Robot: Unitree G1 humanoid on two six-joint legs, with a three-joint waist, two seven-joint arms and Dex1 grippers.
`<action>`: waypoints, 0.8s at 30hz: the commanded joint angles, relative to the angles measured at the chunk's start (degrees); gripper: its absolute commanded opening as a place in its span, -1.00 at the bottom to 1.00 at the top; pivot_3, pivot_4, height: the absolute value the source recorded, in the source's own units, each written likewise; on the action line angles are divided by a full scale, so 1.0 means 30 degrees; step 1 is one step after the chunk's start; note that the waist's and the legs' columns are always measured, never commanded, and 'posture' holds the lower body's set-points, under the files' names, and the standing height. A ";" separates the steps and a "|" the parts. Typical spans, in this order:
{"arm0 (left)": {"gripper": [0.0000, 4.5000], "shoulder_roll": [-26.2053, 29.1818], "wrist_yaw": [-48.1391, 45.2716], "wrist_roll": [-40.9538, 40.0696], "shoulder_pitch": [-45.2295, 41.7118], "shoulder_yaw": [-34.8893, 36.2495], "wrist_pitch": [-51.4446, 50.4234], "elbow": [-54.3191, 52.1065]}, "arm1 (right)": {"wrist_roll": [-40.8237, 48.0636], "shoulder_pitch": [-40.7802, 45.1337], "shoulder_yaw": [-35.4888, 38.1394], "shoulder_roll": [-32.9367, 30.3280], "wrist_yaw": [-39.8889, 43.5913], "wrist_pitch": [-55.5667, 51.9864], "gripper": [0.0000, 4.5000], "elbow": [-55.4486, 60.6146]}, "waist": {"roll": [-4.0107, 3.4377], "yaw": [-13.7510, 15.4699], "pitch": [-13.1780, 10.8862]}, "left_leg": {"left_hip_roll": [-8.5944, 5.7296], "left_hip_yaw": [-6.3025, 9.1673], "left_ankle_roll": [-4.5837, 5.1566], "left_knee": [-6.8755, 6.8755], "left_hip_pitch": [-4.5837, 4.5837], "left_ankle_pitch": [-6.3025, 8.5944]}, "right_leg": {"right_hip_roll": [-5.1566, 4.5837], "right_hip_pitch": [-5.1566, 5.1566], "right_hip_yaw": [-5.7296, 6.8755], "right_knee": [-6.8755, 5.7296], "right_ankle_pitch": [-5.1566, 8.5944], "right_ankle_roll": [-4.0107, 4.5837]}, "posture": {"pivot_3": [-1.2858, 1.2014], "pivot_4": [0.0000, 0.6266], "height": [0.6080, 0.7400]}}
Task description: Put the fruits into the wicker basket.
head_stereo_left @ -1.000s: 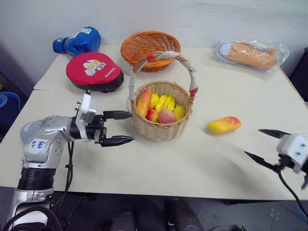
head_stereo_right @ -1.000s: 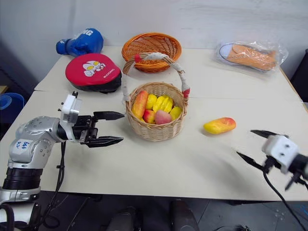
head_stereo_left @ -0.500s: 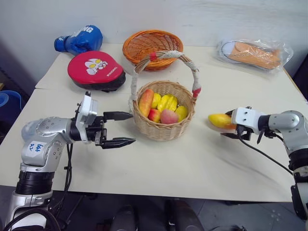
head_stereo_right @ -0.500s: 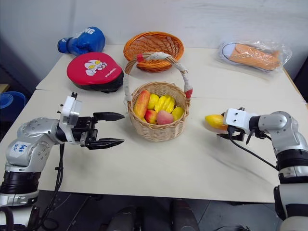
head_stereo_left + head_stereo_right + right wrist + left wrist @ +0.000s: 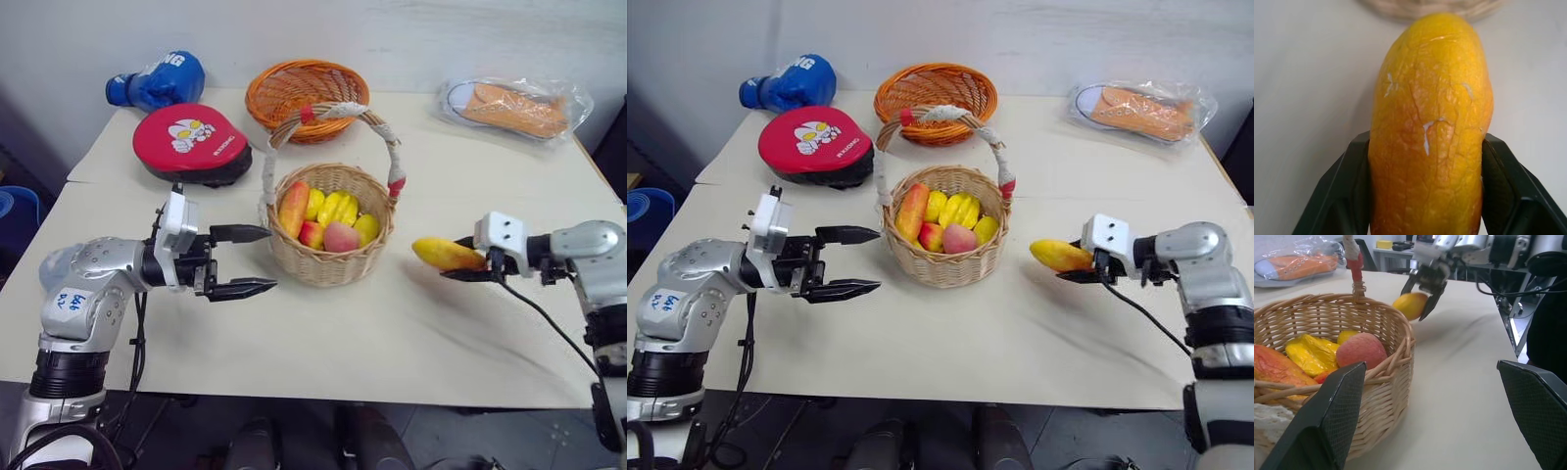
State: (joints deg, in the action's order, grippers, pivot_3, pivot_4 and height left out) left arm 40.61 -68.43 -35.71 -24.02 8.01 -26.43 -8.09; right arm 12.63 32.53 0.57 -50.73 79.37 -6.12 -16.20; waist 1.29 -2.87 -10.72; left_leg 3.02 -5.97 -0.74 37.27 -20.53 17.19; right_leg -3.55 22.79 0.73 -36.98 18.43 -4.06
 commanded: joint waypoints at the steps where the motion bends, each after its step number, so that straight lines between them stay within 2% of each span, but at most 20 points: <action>1: 1.00 0.0377 0.0161 -0.0673 0.0025 0.0937 -0.0222 -0.0099 | 0.7223 -0.0357 0.1765 0.0311 -0.2483 -0.8336 0.01 0.9283 | -0.0010 -0.0078 -0.0006 | 0.0019 0.0005 0.0004 -0.0008 0.0006 0.0010 | 0.0003 0.0000 0.0004 -0.0010 0.0000 0.0001 | 0.03 -0.52 1.00; 4: 1.00 0.0385 0.0308 -0.0771 0.0015 0.1096 -0.0355 -0.0036 | 1.0944 0.0481 0.1994 0.2198 -0.6206 -1.2148 0.01 1.2889 | -0.0008 -0.0105 -0.0006 | 0.0054 0.0040 0.0002 -0.0024 0.0021 0.0042 | 0.0023 0.0002 0.0028 -0.0028 0.0007 0.0019 | 0.03 -0.52 1.00; 7: 1.00 0.0340 0.0488 -0.0773 -0.0054 0.1108 -0.0397 -0.0029 | 1.2092 0.1906 0.1207 0.4605 -1.0069 -1.4379 0.01 1.4219 | 0.0001 -0.0045 -0.0003 | 0.0056 0.0099 -0.0005 -0.0023 -0.0003 0.0056 | 0.0014 0.0004 0.0081 -0.0023 0.0011 0.0048 | 0.03 -0.52 1.00; 11: 1.00 0.0112 0.1085 -0.0889 0.0134 0.1314 -0.0542 -0.0376 | 0.9202 0.2938 -0.1038 0.7362 -1.4439 -1.4898 0.01 1.3455 | 0.0012 0.0007 0.0009 | 0.0042 0.0104 -0.0018 -0.0016 -0.0094 0.0045 | -0.0009 0.0097 0.0087 -0.0026 0.0013 0.0057 | 0.03 -0.52 1.00; 13: 1.00 0.0114 0.1248 -0.0937 0.0358 0.1408 -0.0613 -0.0590 | 0.7345 0.2956 -0.1996 0.7966 -1.5598 -1.3946 0.01 1.2703 | 0.0013 0.0095 0.0009 | 0.0024 0.0109 -0.0052 0.0031 -0.0312 0.0003 | -0.0016 0.0307 0.0091 -0.0077 0.0010 0.0056 | 0.03 -0.52 1.00; 15: 1.00 0.0101 0.1444 -0.0951 0.0511 0.1500 -0.0626 -0.0735 | 0.5336 0.2851 -0.2733 0.8851 -1.6800 -1.2189 0.01 1.1560 | 0.0013 0.0117 0.0009 | 0.0002 0.0081 -0.0044 0.0082 -0.0364 -0.0006 | -0.0025 0.0379 0.0072 -0.0151 0.0011 0.0056 | 0.03 -0.52 1.00; 17: 1.00 0.0039 0.1715 -0.0983 0.0604 0.1605 -0.0587 -0.0869 | 0.4068 0.2950 -0.3179 0.9647 -1.7378 -1.0894 0.34 1.0672 | 0.0014 0.0127 0.0009 | -0.0011 0.0060 -0.0015 0.0089 -0.0396 -0.0003 | -0.0027 0.0399 0.0065 -0.0152 0.0011 0.0054 | 0.03 -0.52 1.00; 19: 1.00 0.0020 0.1835 -0.1023 0.0659 0.1628 -0.0585 -0.0958 | 0.3941 0.3058 -0.2912 1.0197 -1.7546 -1.0727 0.57 1.0380 | 0.0014 0.0131 0.0009 | -0.0023 0.0058 0.0003 0.0114 -0.0421 0.0005 | -0.0035 0.0413 0.0064 -0.0149 0.0010 0.0052 | 0.03 -0.52 1.00; 21: 1.00 0.0063 0.1870 -0.1088 0.0730 0.1695 -0.0587 -0.0999 | 0.4167 0.3013 -0.2816 0.9844 -1.6541 -1.0841 0.91 1.0682 | 0.0014 0.0137 0.0009 | -0.0022 0.0064 0.0011 0.0146 -0.0485 0.0007 | -0.0035 0.0457 0.0067 -0.0163 0.0004 0.0040 | 0.03 -0.52 1.00; 22: 1.00 0.0084 0.1880 -0.1095 0.0725 0.1714 -0.0563 -0.0963 | 0.4603 0.2833 -0.2644 0.9551 -1.5691 -1.0785 0.99 1.1017 | 0.0014 0.0153 0.0009 | -0.0022 0.0066 0.0016 0.0171 -0.0541 0.0005 | -0.0036 0.0507 0.0067 -0.0205 0.0000 0.0034 | 0.03 -0.52 1.00; 24: 1.00 0.0147 0.1913 -0.1099 0.0723 0.1788 -0.0491 -0.0854 | 0.6264 0.1797 -0.2068 0.8600 -1.3025 -1.0404 0.99 1.2483 | 0.0014 0.0231 0.0009 | -0.0022 0.0069 0.0024 0.0214 -0.0598 0.0006 | -0.0036 0.0558 0.0068 -0.0250 -0.0003 0.0029 | 0.03 -0.52 1.00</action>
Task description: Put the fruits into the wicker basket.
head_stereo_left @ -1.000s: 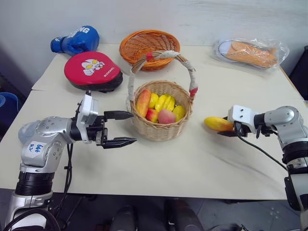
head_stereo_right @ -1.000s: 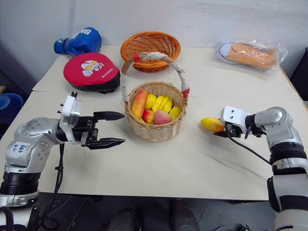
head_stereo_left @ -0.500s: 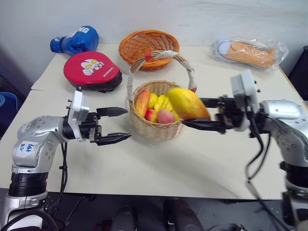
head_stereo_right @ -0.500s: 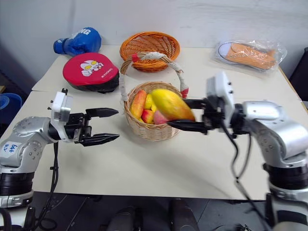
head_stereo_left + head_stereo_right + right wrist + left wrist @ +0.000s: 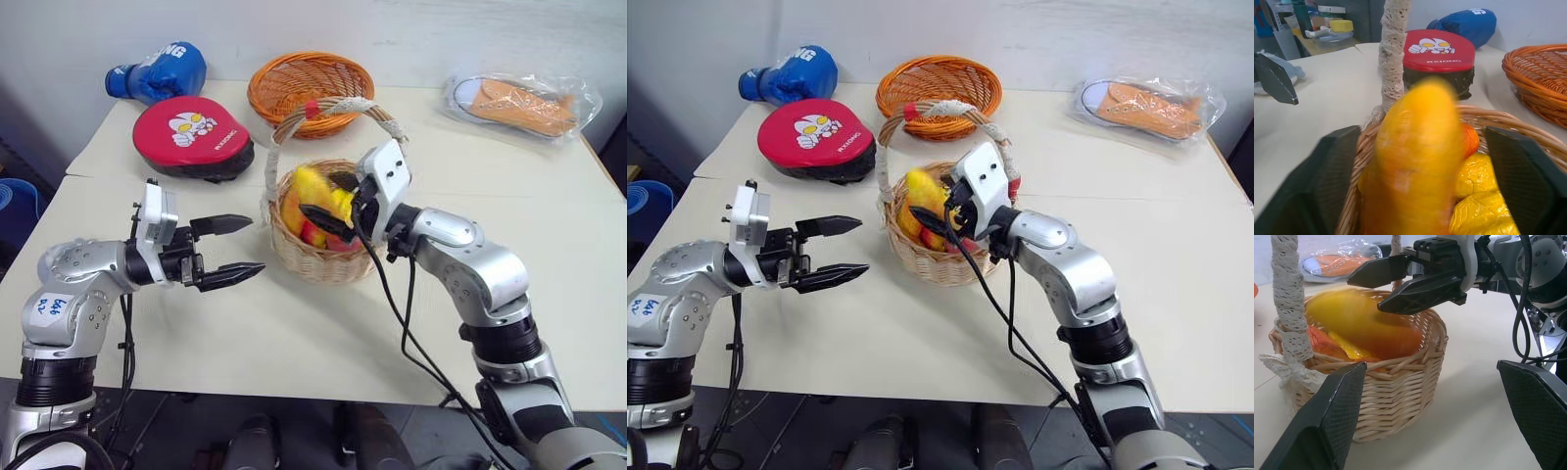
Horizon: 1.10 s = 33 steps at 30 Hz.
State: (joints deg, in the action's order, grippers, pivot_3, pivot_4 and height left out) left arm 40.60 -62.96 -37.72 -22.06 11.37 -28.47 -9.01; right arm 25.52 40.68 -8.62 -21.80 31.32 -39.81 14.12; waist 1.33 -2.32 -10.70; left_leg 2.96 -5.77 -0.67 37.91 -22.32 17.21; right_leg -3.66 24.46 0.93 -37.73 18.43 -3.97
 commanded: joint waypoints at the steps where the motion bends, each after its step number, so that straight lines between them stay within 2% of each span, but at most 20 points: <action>1: 1.00 0.0190 0.0111 -0.0439 0.0078 0.0722 0.0230 -0.0496 | 0.2941 -0.1747 0.1361 -0.1697 0.4596 0.1157 0.99 0.3356 | 0.0000 0.0154 0.0000 | 0.0002 0.0005 0.0007 0.0001 -0.0002 0.0003 | 0.0002 0.0001 0.0006 0.0005 0.0000 0.0000 | 0.03 -0.52 1.00; 3: 1.00 0.0290 0.0141 -0.0468 0.0122 0.0895 0.0277 -0.0398 | 0.4153 -0.3704 0.2557 -0.2987 0.6073 0.1291 0.99 0.4613 | 0.0001 0.0302 0.0000 | 0.0005 0.0041 0.0090 -0.0004 -0.0004 0.0052 | 0.0012 -0.0009 0.0036 0.0026 0.0001 0.0000 | 0.03 -0.52 1.00; 6: 1.00 0.0413 0.0214 -0.0513 0.0121 0.1336 0.0309 -0.0217 | 0.4275 -0.6552 0.4813 -0.4641 0.7015 0.2304 0.99 0.4650 | 0.0009 0.0304 0.0003 | -0.0020 0.0060 0.0128 0.0023 -0.0016 0.0074 | -0.0017 -0.0034 0.0049 0.0075 -0.0001 -0.0004 | 0.03 -0.52 1.00; 10: 1.00 0.0464 0.0562 -0.0892 -0.0016 0.2105 0.0106 0.0004 | 0.2998 -0.8222 0.7423 -0.6202 0.7908 0.4936 0.99 0.1943 | 0.0015 0.0207 -0.0001 | -0.0059 0.0040 0.0179 0.0026 0.0006 0.0069 | -0.0055 -0.0070 0.0037 0.0106 -0.0031 -0.0056 | 0.03 -0.52 1.00; 15: 1.00 0.0477 0.0568 -0.1334 -0.0275 0.2140 -0.0410 0.0059 | 0.1153 -0.5610 0.7124 -0.6581 0.8466 0.7641 0.99 -0.3173 | 0.0015 -0.0035 -0.0002 | -0.0031 -0.0013 0.0145 0.0015 0.0115 0.0050 | 0.0012 -0.0112 -0.0018 0.0067 -0.0031 -0.0053 | 0.03 -0.52 1.00; 19: 1.00 0.0370 0.0549 -0.1485 -0.0812 0.1750 -0.0805 0.0123 | 0.0419 -0.1498 0.5528 -0.5261 0.9488 0.8580 0.99 -0.7631 | 0.0016 -0.0188 -0.0004 | -0.0009 -0.0025 0.0076 0.0015 0.0123 0.0010 | 0.0035 -0.0108 -0.0032 0.0052 -0.0029 -0.0049 | 0.03 -0.52 1.00; 23: 1.00 0.0313 0.0595 -0.1405 -0.1144 0.1655 -0.0874 0.0322 | -0.0334 0.1464 0.3900 -0.3872 1.1186 0.9373 0.99 -1.0949 | 0.0015 -0.0238 -0.0004 | -0.0003 -0.0024 0.0020 0.0014 0.0106 -0.0023 | 0.0033 -0.0088 -0.0030 0.0047 -0.0028 -0.0047 | 0.03 -0.52 1.00; 26: 1.00 0.0303 0.0617 -0.1412 -0.0983 0.1653 -0.0849 0.0156 | -0.0850 0.3079 0.3231 -0.3019 1.2193 0.9968 0.73 -1.3070 | 0.0014 -0.0245 -0.0004 | -0.0004 -0.0041 0.0014 0.0018 0.0044 -0.0026 | 0.0022 -0.0023 -0.0039 0.0030 -0.0028 -0.0047 | 0.03 -0.52 1.00; 33: 1.00 0.0312 0.0657 -0.1461 -0.0643 0.1620 -0.0793 -0.0274 | -0.0904 0.3693 0.3116 -0.2816 1.3510 0.9508 -0.27 -1.3456 | 0.0012 -0.0138 -0.0005 | -0.0017 -0.0037 0.0033 0.0026 0.0004 -0.0015 | -0.0014 -0.0008 -0.0027 -0.0004 -0.0029 -0.0048 | 0.03 -0.52 1.00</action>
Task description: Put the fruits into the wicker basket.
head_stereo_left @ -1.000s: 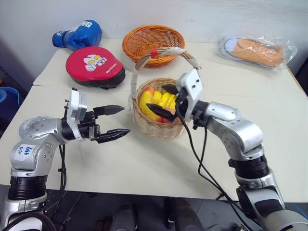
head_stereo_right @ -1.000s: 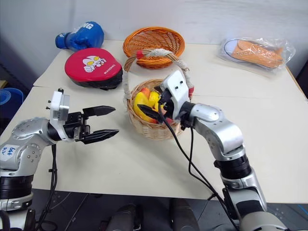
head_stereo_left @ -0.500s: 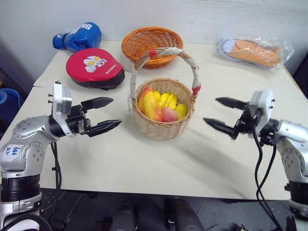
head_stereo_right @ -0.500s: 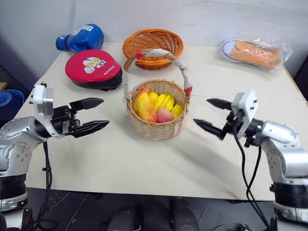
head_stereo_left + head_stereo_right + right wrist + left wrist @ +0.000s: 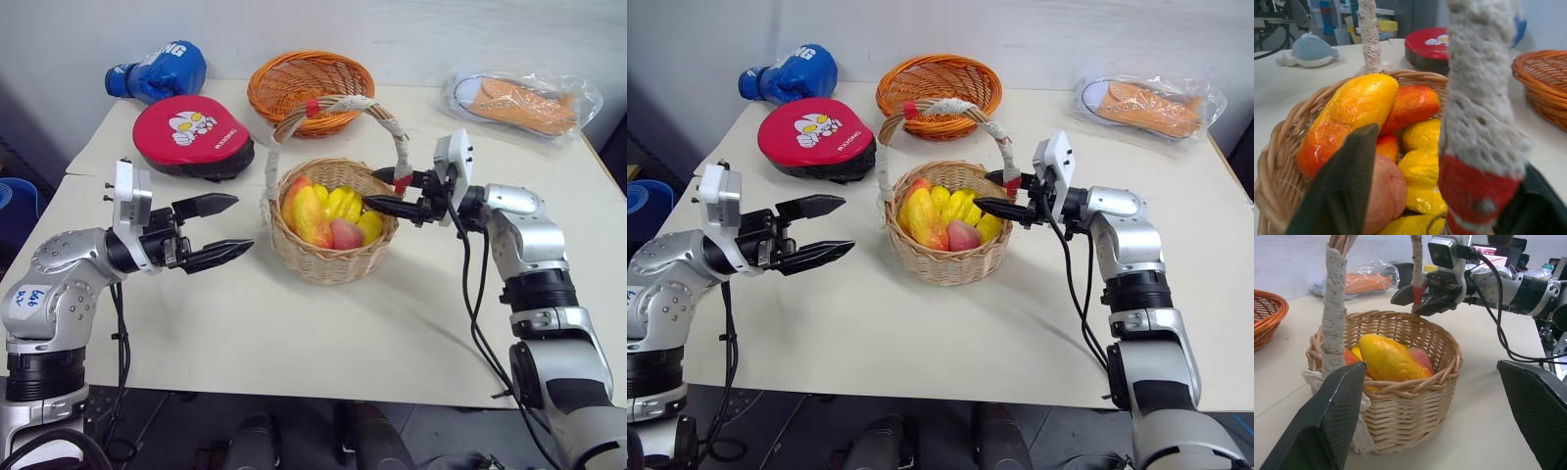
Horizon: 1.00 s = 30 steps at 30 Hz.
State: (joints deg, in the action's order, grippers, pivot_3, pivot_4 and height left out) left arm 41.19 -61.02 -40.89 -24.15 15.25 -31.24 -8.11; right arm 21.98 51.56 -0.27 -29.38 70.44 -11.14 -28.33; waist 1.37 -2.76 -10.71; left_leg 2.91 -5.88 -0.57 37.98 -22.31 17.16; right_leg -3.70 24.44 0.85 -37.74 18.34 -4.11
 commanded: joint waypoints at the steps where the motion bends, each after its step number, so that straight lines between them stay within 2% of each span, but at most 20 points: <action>1: 1.00 0.0116 0.0000 -0.0393 0.0070 0.0310 0.0150 -0.0582 | 0.0305 -0.0102 0.0443 -0.0374 0.0476 -0.0070 -0.40 0.0959 | 0.0000 0.0007 0.0000 | -0.0003 -0.0001 0.0001 0.0000 0.0001 0.0001 | -0.0003 -0.0001 0.0000 0.0001 0.0000 0.0000 | 0.03 -0.52 1.00; 5: 1.00 -0.0119 -0.0141 -0.0204 -0.0053 -0.0130 0.0362 -0.0482 | 0.1188 -0.2135 0.1385 -0.1174 -0.0068 -0.1027 -0.96 0.4703 | -0.0001 0.0172 0.0000 | 0.0004 0.0008 -0.0006 -0.0002 0.0001 0.0000 | 0.0003 0.0002 0.0008 -0.0001 0.0000 0.0000 | 0.03 -0.52 1.00; 9: 1.00 -0.0421 -0.0427 0.0002 -0.0436 -0.0731 0.0564 -0.0089 | 0.2707 -0.5167 0.3204 -0.2286 -0.2204 -0.3488 -1.00 1.0097 | 0.0000 0.0415 -0.0001 | -0.0001 0.0007 -0.0007 0.0000 -0.0005 0.0000 | -0.0001 0.0004 0.0005 0.0001 0.0000 0.0000 | 0.03 -0.52 1.00; 12: 1.00 -0.0671 -0.0763 0.0300 -0.0964 -0.1270 0.0900 0.0555 | 0.3813 -0.7769 0.6047 -0.2886 -0.4990 -0.5149 -1.00 1.3909 | 0.0000 0.0500 -0.0001 | -0.0018 0.0026 -0.0005 0.0014 -0.0007 0.0002 | -0.0023 0.0002 0.0015 0.0029 0.0000 0.0000 | 0.03 -0.52 1.00; 16: 1.00 -0.1024 -0.1291 0.0623 -0.1826 -0.1944 0.1329 0.1642 | 0.4478 -1.0838 0.9909 -0.3456 -0.7796 -0.6290 -1.00 1.6557 | 0.0000 0.0564 -0.0001 | -0.0029 0.0018 -0.0002 0.0016 -0.0003 0.0000 | -0.0020 -0.0008 0.0010 0.0048 0.0000 0.0000 | 0.03 -0.52 1.00; 18: 1.00 -0.1276 -0.1585 0.0822 -0.2298 -0.2316 0.1561 0.2207 | 0.4052 -1.2077 1.1381 -0.3658 -0.8614 -0.5943 -1.00 1.6832 | 0.0000 0.0582 0.0000 | -0.0030 0.0012 0.0001 0.0016 -0.0001 -0.0002 | -0.0007 -0.0008 0.0006 0.0051 0.0001 -0.0001 | 0.03 -0.52 1.00; 22: 1.00 -0.1668 -0.1981 0.1132 -0.2938 -0.2769 0.1906 0.2920 | 0.3503 -1.3286 1.2687 -0.3763 -0.9369 -0.4862 -1.00 1.5953 | -0.0001 0.0376 0.0000 | -0.0028 -0.0029 0.0000 0.0008 0.0029 -0.0003 | 0.0030 -0.0009 -0.0039 0.0041 0.0001 -0.0002 | 0.03 -0.52 1.00; 25: 1.00 -0.1921 -0.2364 0.1414 -0.3624 -0.3166 0.2208 0.3607 | 0.2257 -1.3596 1.3461 -0.4197 -0.9567 -0.2860 -1.00 1.3012 | -0.0001 0.0353 0.0000 | -0.0033 -0.0050 -0.0004 0.0007 0.0046 -0.0006 | 0.0063 -0.0008 -0.0057 0.0036 0.0001 -0.0002 | 0.03 -0.52 1.00; 30: 1.00 -0.2009 -0.2762 0.1683 -0.3954 -0.3370 0.2416 0.3939 | 0.1186 -1.2750 1.2747 -0.5327 -0.8386 0.0167 -1.00 0.7106 | -0.0001 0.0347 0.0000 | -0.0043 -0.0079 0.0003 0.0007 0.0064 -0.0012 | 0.0073 -0.0008 -0.0087 0.0033 0.0001 -0.0004 | 0.03 -0.52 1.00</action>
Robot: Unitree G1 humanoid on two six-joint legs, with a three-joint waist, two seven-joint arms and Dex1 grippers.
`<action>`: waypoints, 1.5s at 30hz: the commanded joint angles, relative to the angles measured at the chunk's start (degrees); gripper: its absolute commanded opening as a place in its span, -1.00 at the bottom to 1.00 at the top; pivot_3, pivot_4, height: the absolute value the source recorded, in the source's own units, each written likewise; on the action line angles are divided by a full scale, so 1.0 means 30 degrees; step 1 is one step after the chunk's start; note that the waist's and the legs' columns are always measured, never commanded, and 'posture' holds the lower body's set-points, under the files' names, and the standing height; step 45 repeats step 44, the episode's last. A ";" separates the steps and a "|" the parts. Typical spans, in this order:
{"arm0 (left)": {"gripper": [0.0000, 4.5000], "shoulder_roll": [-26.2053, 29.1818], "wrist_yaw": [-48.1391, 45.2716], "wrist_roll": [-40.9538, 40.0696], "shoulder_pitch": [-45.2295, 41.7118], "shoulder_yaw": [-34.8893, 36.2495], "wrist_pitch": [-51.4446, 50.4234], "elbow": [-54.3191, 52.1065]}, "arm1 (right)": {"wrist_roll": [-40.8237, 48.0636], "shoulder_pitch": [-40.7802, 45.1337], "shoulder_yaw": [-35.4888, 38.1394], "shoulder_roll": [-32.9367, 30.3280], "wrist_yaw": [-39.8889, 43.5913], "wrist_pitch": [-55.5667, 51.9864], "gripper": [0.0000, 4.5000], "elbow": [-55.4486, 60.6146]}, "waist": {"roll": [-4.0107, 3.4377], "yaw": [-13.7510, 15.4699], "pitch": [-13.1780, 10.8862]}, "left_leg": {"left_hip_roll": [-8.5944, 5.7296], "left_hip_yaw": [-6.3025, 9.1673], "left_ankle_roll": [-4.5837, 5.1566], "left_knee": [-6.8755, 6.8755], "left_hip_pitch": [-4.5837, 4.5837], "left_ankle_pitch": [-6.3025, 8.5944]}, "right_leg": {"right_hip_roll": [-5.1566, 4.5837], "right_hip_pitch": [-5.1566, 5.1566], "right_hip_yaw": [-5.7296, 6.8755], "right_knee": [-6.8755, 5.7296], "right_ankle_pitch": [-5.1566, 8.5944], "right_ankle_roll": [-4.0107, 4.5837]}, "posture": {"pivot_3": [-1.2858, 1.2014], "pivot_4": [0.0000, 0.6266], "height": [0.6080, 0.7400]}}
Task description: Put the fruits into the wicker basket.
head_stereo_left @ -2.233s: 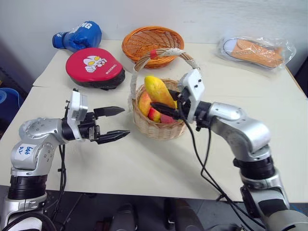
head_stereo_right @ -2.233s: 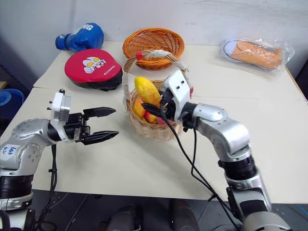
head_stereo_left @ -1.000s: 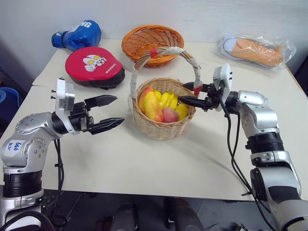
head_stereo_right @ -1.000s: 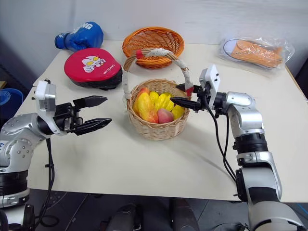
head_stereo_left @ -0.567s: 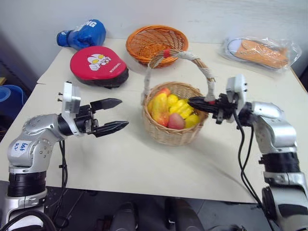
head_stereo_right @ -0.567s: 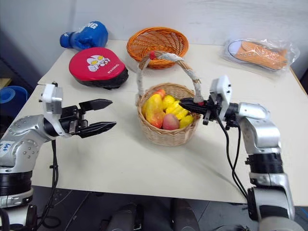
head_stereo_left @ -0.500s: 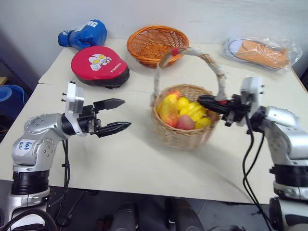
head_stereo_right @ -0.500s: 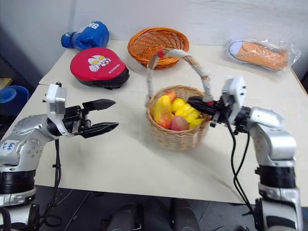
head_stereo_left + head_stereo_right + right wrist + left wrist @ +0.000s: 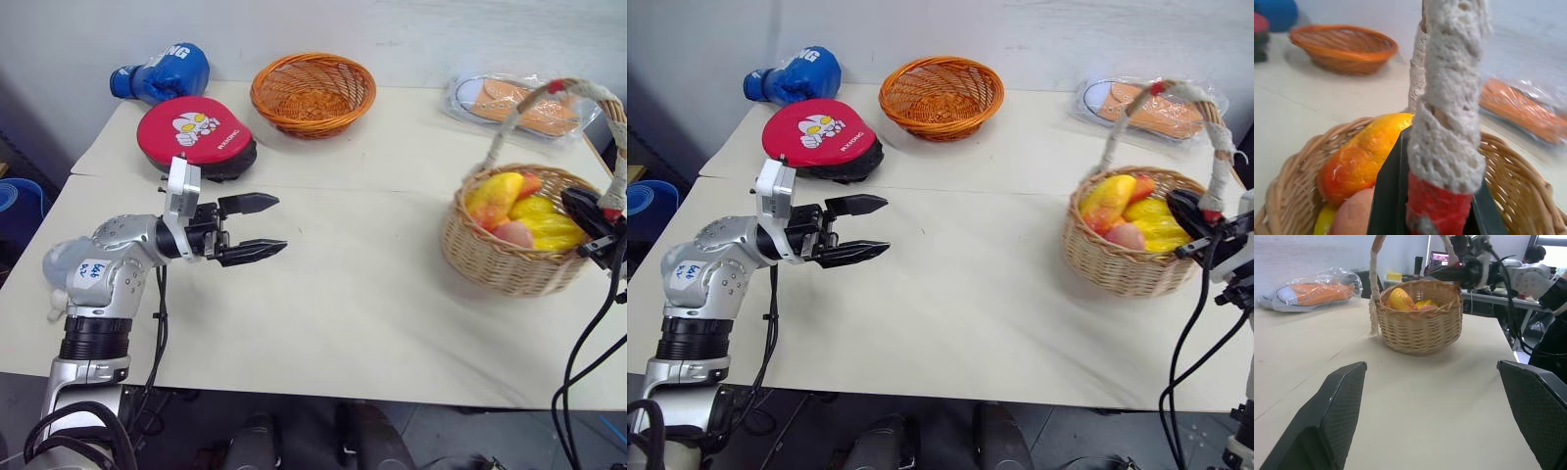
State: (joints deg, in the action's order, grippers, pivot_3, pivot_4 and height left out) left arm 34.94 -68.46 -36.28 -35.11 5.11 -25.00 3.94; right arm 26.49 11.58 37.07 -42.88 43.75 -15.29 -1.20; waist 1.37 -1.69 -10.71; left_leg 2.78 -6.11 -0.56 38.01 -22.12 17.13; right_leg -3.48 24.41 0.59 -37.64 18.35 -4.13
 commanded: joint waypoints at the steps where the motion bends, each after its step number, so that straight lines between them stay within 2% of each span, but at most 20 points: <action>1: 1.00 0.0075 -0.0346 0.0195 -0.0315 -0.0015 0.0360 -0.0067 | -0.0430 0.0747 0.0131 -0.0985 0.0734 0.1945 -1.00 -0.2828 | -0.0001 -0.0019 0.0000 | 0.0001 -0.0008 0.0000 0.0000 0.0004 -0.0001 | 0.0003 0.0000 -0.0007 -0.0002 -0.0001 -0.0001 | 0.03 -0.52 1.00; 2: 1.00 0.0068 -0.0386 0.0233 -0.0322 -0.0029 0.0375 -0.0068 | -0.0490 0.0874 0.0003 -0.1113 0.0925 0.2288 -1.00 -0.3486 | -0.0001 -0.0021 0.0000 | 0.0005 -0.0016 0.0000 0.0000 0.0014 -0.0001 | 0.0002 0.0000 -0.0017 -0.0008 -0.0001 -0.0002 | 0.03 -0.52 1.00; 5: 1.00 0.0153 -0.0486 0.0344 -0.0224 -0.0010 0.0440 -0.0117 | -0.0734 0.0617 -0.0276 -0.1617 0.1466 0.2622 -0.63 -0.4964 | -0.0001 -0.0009 0.0000 | 0.0017 -0.0020 -0.0007 0.0001 0.0017 -0.0005 | 0.0002 0.0000 -0.0024 -0.0015 -0.0001 -0.0002 | 0.03 -0.52 1.00; 10: 1.00 0.0616 -0.0647 0.0407 0.0422 0.0187 0.0430 -0.0437 | -0.0230 -0.0738 0.0603 -0.1845 0.1932 0.2657 0.08 -0.4209 | -0.0002 0.0016 0.0001 | 0.0022 -0.0020 -0.0007 0.0002 0.0016 -0.0005 | -0.0011 0.0000 -0.0029 -0.0015 0.0000 -0.0005 | 0.03 -0.52 1.00; 16: 1.00 0.1766 -0.0853 0.1010 0.2488 0.0413 0.1076 -0.0683 | -0.0104 -0.4739 0.3039 -0.2787 0.3379 0.2970 0.97 -0.1996 | -0.0016 0.0046 0.0008 | 0.0028 -0.0017 -0.0009 -0.0008 0.0015 -0.0004 | -0.0014 0.0000 -0.0031 -0.0007 0.0002 -0.0009 | 0.03 -0.52 1.00; 20: 1.00 0.2286 -0.0705 0.1671 0.3755 0.0610 0.2037 -0.0820 | 0.0887 -0.6392 0.4744 -0.2464 0.5558 0.5297 0.99 -0.2026 | -0.0013 0.0040 0.0006 | 0.0023 -0.0009 0.0014 -0.0009 0.0043 0.0010 | -0.0009 -0.0047 -0.0027 0.0028 0.0000 -0.0014 | 0.03 -0.52 1.00; 23: 1.00 0.2677 -0.0587 0.2418 0.5238 0.0905 0.3104 -0.1014 | 0.0694 -0.8576 0.4536 -0.2233 0.7451 0.6299 0.99 -0.1247 | -0.0012 0.0015 0.0006 | 0.0026 -0.0007 0.0054 -0.0030 0.0097 0.0036 | -0.0007 -0.0099 -0.0026 0.0046 0.0000 -0.0014 | 0.03 -0.52 1.00; 25: 1.00 0.2805 -0.0367 0.2755 0.6212 0.1107 0.3612 -0.1316 | 0.1059 -0.9779 0.4165 -0.1945 0.8477 0.6395 0.99 -0.0463 | -0.0012 -0.0002 0.0006 | 0.0032 -0.0024 0.0075 -0.0174 0.0320 0.0063 | -0.0005 -0.0277 -0.0033 0.0136 0.0008 -0.0017 | 0.03 -0.52 1.00; 28: 1.00 0.2800 0.0601 0.3133 0.8116 0.1679 0.4046 -0.2255 | 0.1161 -1.1354 0.2937 -0.0540 0.9272 0.7130 0.99 0.1097 | -0.0007 -0.0009 0.0008 | 0.0040 -0.0021 0.0076 -0.0274 0.0390 0.0072 | -0.0020 -0.0351 -0.0031 0.0210 0.0004 -0.0014 | 0.03 -0.52 1.00; 31: 1.00 0.2621 0.1510 0.3512 0.9692 0.2012 0.4424 -0.3177 | 0.0796 -1.2317 -0.0026 0.0805 0.9703 0.7728 0.99 0.3838 | -0.0011 -0.0016 0.0012 | 0.0061 0.0000 0.0065 -0.0285 0.0388 0.0080 | -0.0024 -0.0352 -0.0024 0.0211 0.0004 -0.0012 | 0.03 -0.52 1.00; 34: 1.00 0.2342 0.2376 0.4074 1.0499 0.1718 0.4895 -0.3907 | 0.0198 -0.9837 -0.3759 0.1868 0.8332 0.7343 0.99 0.5259 | 0.0000 -0.0140 0.0015 | 0.0069 -0.0005 0.0063 -0.0277 0.0400 0.0080 | -0.0037 -0.0351 -0.0025 0.0197 -0.0005 0.0003 | 0.03 -0.52 1.00; 38: 1.00 0.1602 0.3719 0.4809 1.0359 0.1286 0.5254 -0.4201 | -0.1189 -0.5414 -0.7427 0.3032 0.7273 0.7436 0.99 0.3965 | -0.0005 -0.0163 0.0018 | 0.0071 -0.0018 0.0069 -0.0253 0.0413 0.0059 | -0.0044 -0.0352 -0.0018 0.0194 -0.0058 0.0053 | 0.03 -0.52 1.00; 42: 1.00 0.1091 0.4855 0.5238 1.0123 0.1043 0.5107 -0.4403 | -0.2351 -0.2258 -0.9494 0.4235 0.6341 0.8249 0.99 0.1712 | -0.0005 0.0086 0.0019 | 0.0084 0.0032 0.0032 -0.0269 0.0348 0.0057 | -0.0015 -0.0295 0.0039 0.0191 -0.0036 0.0087 | 0.03 -0.52 1.00; 45: 1.00 0.1017 0.5410 0.5404 0.9878 0.1078 0.4939 -0.4465 | -0.2721 -0.1325 -0.9960 0.4803 0.5750 0.8760 0.99 0.0778 | -0.0007 0.0103 0.0019 | 0.0078 0.0039 -0.0016 -0.0257 0.0306 0.0029 | -0.0021 -0.0268 0.0057 0.0188 -0.0035 0.0088 | 0.03 -0.52 1.00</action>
